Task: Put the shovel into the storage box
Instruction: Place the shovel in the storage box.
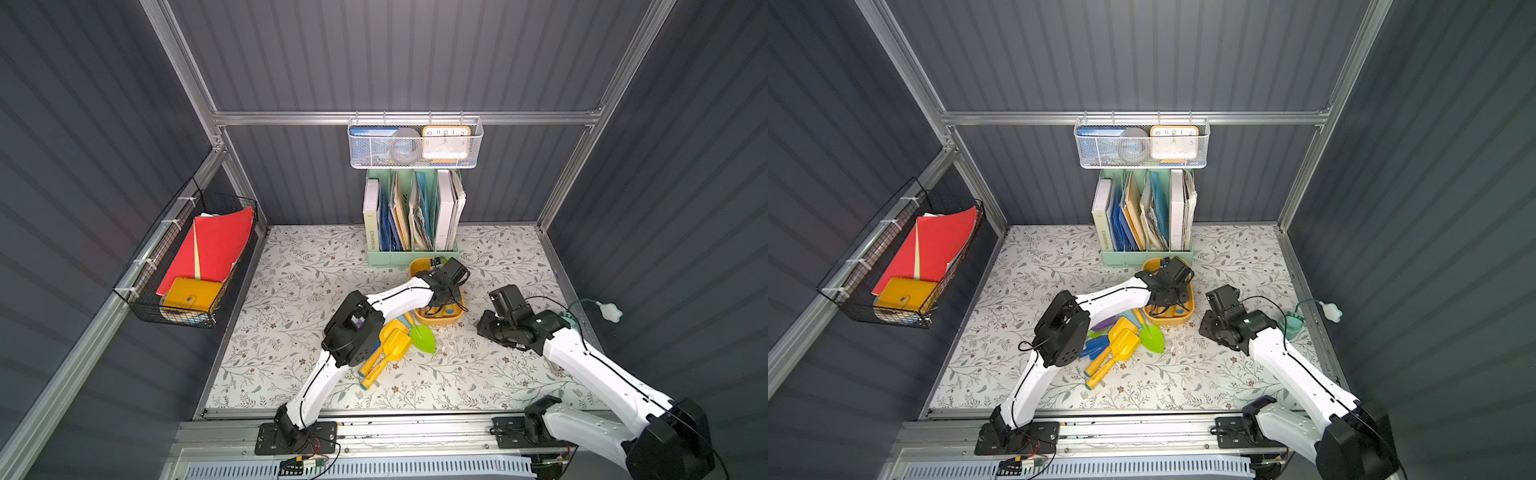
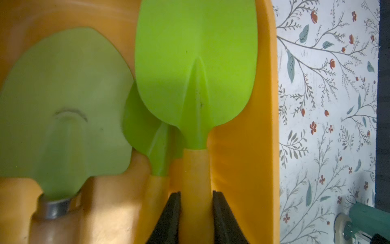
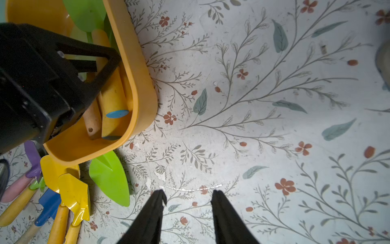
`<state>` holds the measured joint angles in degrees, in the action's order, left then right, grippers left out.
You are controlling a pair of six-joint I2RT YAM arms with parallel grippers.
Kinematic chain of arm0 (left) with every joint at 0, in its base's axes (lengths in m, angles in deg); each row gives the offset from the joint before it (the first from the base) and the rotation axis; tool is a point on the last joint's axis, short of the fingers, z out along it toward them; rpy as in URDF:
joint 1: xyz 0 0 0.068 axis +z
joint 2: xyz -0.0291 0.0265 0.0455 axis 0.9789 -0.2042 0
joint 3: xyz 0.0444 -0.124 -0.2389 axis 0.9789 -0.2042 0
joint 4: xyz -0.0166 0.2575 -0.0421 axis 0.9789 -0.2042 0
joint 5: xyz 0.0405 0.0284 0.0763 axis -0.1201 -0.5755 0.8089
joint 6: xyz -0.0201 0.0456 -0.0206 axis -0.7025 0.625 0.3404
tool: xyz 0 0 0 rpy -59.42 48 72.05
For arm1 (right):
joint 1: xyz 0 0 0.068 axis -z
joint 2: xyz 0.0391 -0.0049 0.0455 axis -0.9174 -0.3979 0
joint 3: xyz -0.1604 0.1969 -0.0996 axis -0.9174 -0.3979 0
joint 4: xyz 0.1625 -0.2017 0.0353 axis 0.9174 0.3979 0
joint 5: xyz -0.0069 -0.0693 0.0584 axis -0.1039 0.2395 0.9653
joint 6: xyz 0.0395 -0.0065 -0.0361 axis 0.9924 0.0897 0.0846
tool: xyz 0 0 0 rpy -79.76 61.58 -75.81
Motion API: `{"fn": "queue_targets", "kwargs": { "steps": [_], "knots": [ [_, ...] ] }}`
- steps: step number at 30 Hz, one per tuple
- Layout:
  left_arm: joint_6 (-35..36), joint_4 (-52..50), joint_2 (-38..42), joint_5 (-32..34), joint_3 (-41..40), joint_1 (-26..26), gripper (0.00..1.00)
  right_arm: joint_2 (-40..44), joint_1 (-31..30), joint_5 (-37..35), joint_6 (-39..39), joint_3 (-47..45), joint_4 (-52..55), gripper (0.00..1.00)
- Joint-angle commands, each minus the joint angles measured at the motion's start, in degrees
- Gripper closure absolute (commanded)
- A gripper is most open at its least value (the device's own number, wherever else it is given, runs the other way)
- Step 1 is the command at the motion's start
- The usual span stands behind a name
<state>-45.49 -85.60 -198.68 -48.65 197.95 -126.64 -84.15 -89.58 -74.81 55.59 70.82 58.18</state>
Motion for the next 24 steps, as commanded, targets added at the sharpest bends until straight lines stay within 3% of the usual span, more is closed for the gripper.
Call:
{"fn": "queue_targets", "kwargs": {
  "steps": [1,7,13,24],
  "knots": [
    [-0.74,2.05,-1.14,0.78,-0.77,0.59,0.72,-0.08,0.27,-0.46,-0.6,1.29,0.72,0.57],
    [0.0,2.72,-0.41,1.74,-1.46,0.55,0.55,0.19,0.31,0.08,-0.51,1.1,0.71,0.57],
    [2.0,2.84,2.77,2.65,-3.15,0.56,0.54,0.28,0.36,1.11,-1.29,1.76,1.02,0.57],
    [9.52,0.28,16.49,2.78,-10.82,0.57,0.46,-0.56,0.27,6.05,-4.33,4.86,1.95,0.53]
  ]
}}
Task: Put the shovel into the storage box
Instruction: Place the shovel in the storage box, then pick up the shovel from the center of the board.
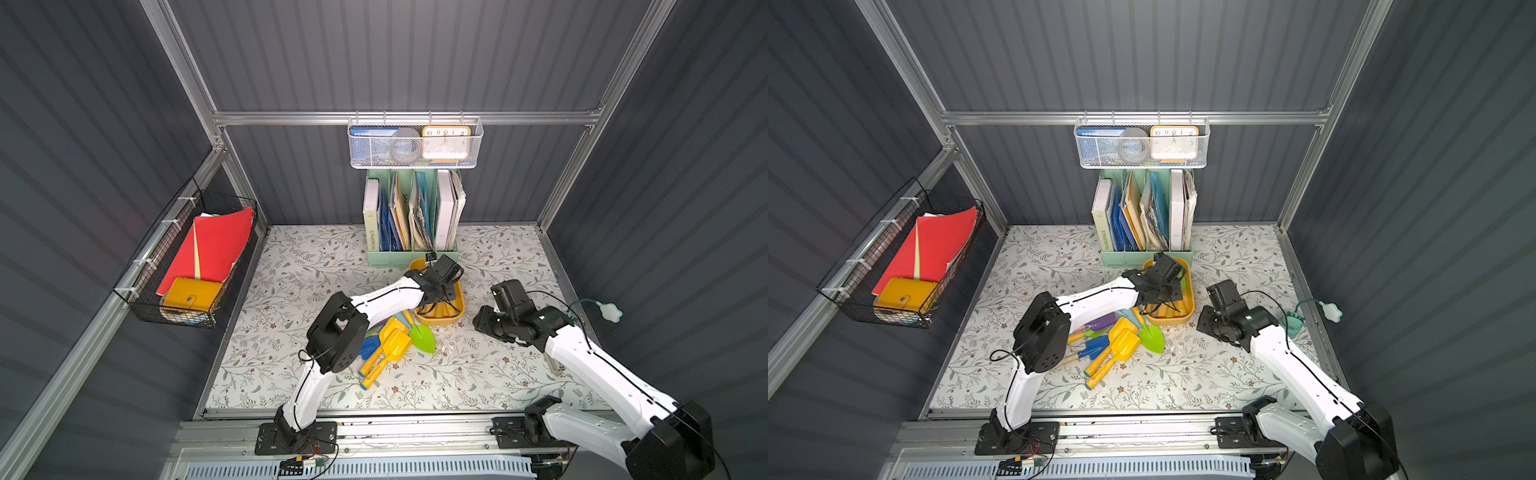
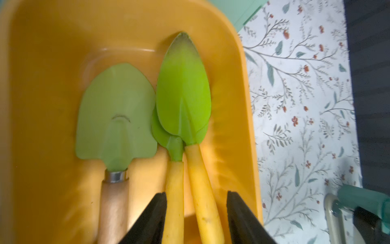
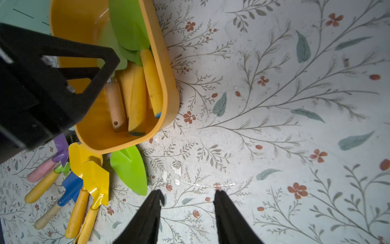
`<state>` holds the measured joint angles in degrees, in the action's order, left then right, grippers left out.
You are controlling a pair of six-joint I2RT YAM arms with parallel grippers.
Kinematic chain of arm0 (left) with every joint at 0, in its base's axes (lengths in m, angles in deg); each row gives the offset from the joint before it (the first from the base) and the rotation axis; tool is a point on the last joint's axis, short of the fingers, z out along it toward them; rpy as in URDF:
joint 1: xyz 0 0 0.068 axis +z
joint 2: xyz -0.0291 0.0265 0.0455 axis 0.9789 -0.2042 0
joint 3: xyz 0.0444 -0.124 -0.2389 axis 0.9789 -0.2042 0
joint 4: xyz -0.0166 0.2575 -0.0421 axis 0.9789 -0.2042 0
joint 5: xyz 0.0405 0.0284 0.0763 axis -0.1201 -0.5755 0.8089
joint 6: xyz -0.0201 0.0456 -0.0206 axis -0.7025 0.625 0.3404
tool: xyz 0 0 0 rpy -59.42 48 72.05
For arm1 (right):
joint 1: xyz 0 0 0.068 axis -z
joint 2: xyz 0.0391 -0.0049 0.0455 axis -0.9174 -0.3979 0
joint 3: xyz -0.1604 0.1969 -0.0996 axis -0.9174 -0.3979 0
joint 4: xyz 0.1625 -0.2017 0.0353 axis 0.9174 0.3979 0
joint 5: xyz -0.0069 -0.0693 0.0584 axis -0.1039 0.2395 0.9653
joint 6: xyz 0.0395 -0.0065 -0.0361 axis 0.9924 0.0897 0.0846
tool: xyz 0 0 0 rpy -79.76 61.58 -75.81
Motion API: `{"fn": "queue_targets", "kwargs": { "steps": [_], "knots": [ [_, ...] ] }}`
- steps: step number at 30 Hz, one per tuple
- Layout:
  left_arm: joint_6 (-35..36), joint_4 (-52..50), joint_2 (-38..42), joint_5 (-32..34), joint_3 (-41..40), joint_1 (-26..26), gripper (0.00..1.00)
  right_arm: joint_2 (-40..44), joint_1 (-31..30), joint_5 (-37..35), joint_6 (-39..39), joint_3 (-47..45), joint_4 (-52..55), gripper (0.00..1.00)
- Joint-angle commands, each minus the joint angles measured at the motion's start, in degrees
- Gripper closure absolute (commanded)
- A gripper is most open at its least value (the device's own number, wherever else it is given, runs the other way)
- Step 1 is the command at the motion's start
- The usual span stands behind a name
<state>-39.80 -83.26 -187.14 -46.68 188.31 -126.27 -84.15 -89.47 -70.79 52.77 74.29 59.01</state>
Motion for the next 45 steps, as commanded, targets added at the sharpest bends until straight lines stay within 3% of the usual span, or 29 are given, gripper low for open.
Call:
{"fn": "queue_targets", "kwargs": {
  "steps": [1,13,24,32,45],
  "knots": [
    [4.23,-2.64,5.7,-0.34,-1.62,0.18,0.46,-0.68,0.21,2.37,-1.56,1.53,1.13,0.53],
    [6.16,-7.17,21.84,-1.85,-20.22,0.17,0.42,0.89,-3.68,7.9,-3.83,1.49,0.69,0.52],
    [2.93,-13.61,35.08,-0.58,-34.42,0.16,0.38,-1.86,-14.84,6.2,-3.61,1.32,-3.57,0.5],
    [1.46,-14.43,40.0,-2.08,-40.28,0.24,0.38,-2.83,-18.77,6.2,-2.88,1.04,-6.53,0.51],
    [0.53,-15.5,40.01,-3.04,-44.15,0.19,0.38,-4.71,-22.26,4.36,-2.88,0.46,-7.74,0.51]
  ]
}}
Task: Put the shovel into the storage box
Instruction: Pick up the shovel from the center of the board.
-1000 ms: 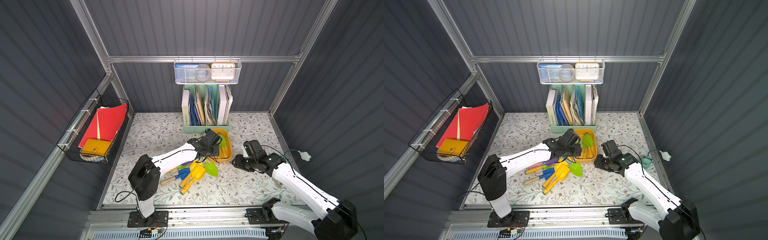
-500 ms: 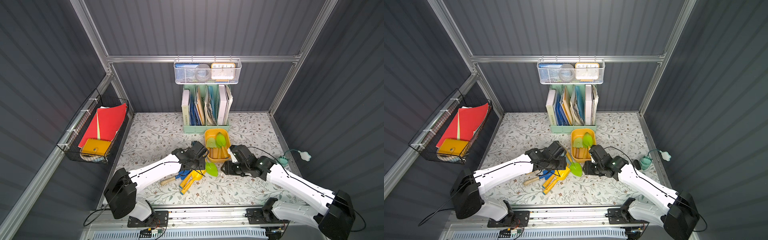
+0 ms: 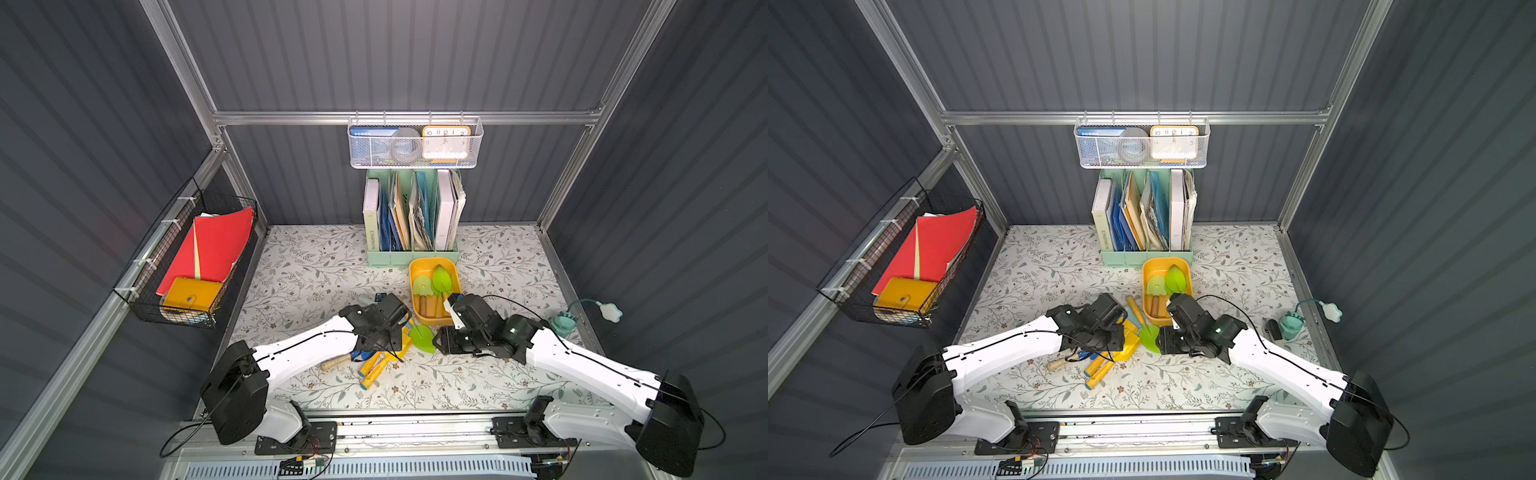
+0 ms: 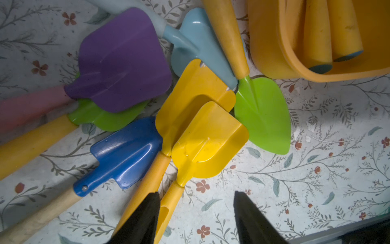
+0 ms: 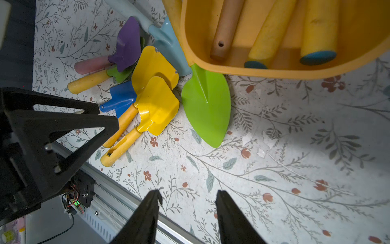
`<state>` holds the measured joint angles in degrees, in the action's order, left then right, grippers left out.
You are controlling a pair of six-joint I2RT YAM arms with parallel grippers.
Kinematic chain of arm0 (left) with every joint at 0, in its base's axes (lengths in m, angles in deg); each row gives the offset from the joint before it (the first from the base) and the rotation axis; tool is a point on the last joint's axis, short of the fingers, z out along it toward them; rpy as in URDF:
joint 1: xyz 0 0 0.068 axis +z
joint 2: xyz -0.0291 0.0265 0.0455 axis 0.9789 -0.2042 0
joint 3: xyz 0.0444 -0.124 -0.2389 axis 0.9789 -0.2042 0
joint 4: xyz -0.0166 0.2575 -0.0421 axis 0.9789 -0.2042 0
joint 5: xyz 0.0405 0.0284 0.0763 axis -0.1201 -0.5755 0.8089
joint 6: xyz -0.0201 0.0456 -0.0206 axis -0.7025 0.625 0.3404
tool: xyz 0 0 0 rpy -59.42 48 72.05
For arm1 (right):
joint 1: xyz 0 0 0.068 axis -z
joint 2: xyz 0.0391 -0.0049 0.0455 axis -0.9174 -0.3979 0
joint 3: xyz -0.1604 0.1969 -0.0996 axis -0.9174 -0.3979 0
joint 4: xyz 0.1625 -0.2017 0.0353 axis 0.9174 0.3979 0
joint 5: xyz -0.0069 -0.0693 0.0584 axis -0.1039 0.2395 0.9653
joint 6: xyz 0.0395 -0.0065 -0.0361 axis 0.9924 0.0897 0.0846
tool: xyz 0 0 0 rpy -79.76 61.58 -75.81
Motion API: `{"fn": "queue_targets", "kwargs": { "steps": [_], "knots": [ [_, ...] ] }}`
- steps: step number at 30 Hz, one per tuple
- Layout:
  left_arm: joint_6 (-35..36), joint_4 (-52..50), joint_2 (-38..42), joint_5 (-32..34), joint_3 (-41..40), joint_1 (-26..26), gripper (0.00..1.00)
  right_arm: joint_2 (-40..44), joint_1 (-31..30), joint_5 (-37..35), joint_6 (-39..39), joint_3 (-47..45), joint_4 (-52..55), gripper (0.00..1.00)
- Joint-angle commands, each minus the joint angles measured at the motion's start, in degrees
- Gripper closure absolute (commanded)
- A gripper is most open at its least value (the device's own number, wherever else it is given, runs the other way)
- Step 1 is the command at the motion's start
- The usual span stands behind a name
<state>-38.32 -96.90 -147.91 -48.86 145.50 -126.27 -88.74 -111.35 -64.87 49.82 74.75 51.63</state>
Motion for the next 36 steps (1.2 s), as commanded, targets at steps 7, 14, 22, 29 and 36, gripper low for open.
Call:
{"fn": "queue_targets", "kwargs": {
  "steps": [7,14,22,29,36],
  "knots": [
    [-1.94,-0.19,-0.1,-2.22,-4.89,0.18,0.39,-0.35,-0.52,-2.41,1.88,-2.58,-2.17,0.52],
    [-3.48,2.86,-2.16,-3.64,-7.17,-0.35,0.41,-1.7,-0.47,-1.46,2.88,-3.65,-3.95,0.52],
    [-5.16,3.6,-4.33,-3.94,-8.27,-3.38,0.45,-2.22,-0.47,-1.65,3.84,-4.46,-4.47,0.53],
    [-5.55,5.0,-5.62,-3.91,-9.07,-3.88,0.46,-2.36,-0.47,-2.19,4.03,-4.64,-4.47,0.53],
    [-5.35,5.6,-7.59,-3.98,-9.08,-5.07,0.51,-2.08,-0.47,-2.86,4.37,-4.92,-4.45,0.53]
  ]
}}
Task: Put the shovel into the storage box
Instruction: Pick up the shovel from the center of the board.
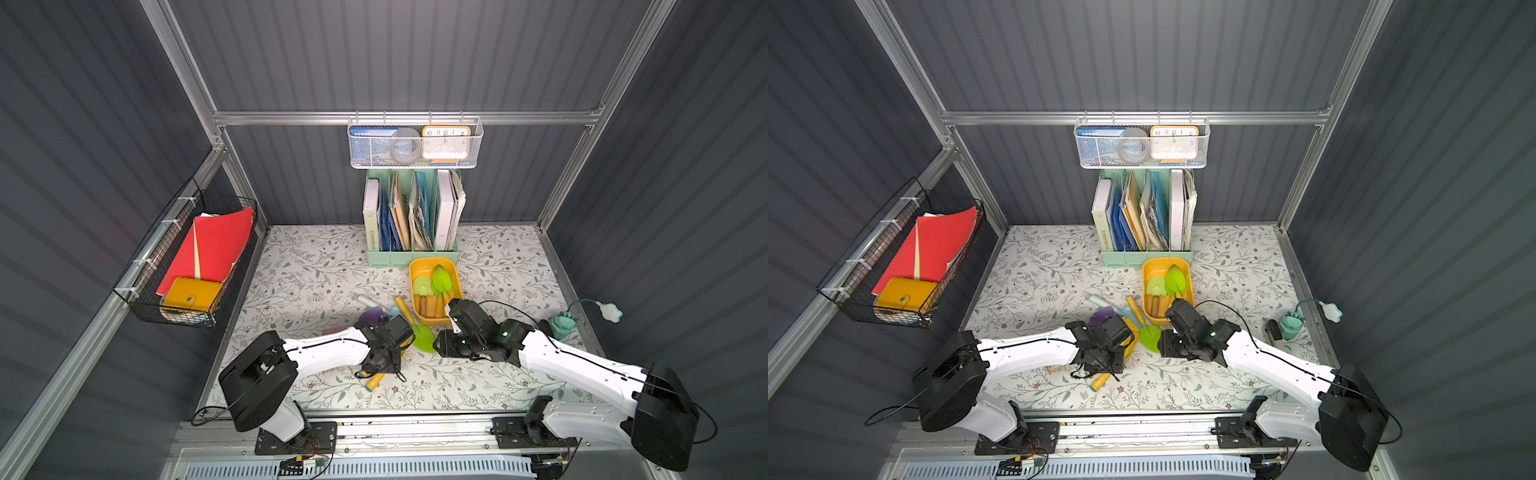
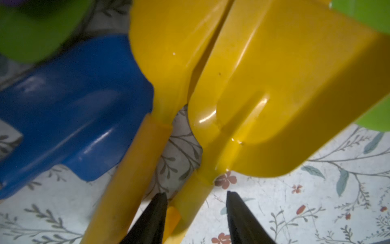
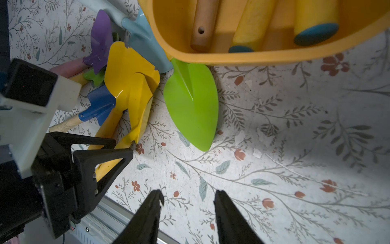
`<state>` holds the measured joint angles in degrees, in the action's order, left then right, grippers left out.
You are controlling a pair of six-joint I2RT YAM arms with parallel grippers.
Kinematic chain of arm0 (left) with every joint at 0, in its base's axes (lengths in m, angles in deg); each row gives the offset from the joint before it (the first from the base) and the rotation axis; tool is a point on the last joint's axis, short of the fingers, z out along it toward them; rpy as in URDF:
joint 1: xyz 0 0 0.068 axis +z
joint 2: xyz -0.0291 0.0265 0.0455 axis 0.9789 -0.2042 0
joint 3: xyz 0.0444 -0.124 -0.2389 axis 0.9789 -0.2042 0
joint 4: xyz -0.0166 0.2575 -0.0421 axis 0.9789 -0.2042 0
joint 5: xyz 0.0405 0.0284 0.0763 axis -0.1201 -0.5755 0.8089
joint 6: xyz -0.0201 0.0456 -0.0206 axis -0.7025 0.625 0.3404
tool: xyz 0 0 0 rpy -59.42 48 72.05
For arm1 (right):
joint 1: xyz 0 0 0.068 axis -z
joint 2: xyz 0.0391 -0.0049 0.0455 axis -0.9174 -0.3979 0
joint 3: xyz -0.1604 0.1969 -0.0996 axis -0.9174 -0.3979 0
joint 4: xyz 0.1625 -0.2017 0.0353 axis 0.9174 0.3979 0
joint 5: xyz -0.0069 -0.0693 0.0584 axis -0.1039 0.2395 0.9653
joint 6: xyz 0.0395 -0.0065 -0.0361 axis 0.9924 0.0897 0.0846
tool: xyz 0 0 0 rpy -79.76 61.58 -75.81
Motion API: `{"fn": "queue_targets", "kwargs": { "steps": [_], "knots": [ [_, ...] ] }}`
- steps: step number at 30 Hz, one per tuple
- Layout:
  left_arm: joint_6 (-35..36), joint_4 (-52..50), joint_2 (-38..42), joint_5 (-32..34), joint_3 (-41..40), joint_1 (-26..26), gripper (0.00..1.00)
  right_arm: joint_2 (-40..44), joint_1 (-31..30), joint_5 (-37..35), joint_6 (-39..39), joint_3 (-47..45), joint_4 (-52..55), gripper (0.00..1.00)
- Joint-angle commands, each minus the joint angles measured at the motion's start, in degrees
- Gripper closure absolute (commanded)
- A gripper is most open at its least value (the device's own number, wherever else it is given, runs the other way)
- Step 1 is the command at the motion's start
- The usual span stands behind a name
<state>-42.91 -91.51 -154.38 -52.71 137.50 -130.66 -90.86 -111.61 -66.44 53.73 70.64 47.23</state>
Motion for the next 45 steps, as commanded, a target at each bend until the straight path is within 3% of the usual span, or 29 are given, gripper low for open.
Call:
{"fn": "queue_targets", "kwargs": {
  "steps": [1,18,31,45],
  "knots": [
    [-0.76,0.74,-1.36,-0.52,-1.27,-0.87,0.51,0.02,-0.25,-1.49,0.55,-0.84,-0.1,0.53],
    [-1.07,3.07,-3.68,-0.78,-1.08,-3.28,0.66,0.72,-0.21,-4.12,0.99,-0.82,0.59,0.54],
    [-1.0,3.22,-3.14,1.0,0.65,-3.36,0.86,0.67,0.15,-7.85,-0.94,1.71,3.49,0.54],
    [-1.44,1.43,-1.06,2.92,5.99,-3.31,0.92,1.67,0.93,-7.6,-1.12,2.25,3.45,0.54]
  ]
}}
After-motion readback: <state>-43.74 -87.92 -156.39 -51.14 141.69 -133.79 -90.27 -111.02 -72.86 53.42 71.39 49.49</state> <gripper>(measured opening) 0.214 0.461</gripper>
